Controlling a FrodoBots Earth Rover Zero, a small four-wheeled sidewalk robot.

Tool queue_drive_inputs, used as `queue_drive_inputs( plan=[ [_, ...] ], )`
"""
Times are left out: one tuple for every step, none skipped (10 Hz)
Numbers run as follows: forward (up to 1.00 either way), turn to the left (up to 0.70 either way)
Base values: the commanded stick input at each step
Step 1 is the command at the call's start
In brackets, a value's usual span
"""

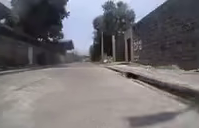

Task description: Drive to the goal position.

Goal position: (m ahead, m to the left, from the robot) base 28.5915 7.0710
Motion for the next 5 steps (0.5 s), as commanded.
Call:
queue_drive_inputs(
  plan=[
    [1.00, -0.02],
    [1.00, -0.17],
    [1.00, -0.26],
    [1.00, -0.34],
    [1.00, -0.40]
  ],
)
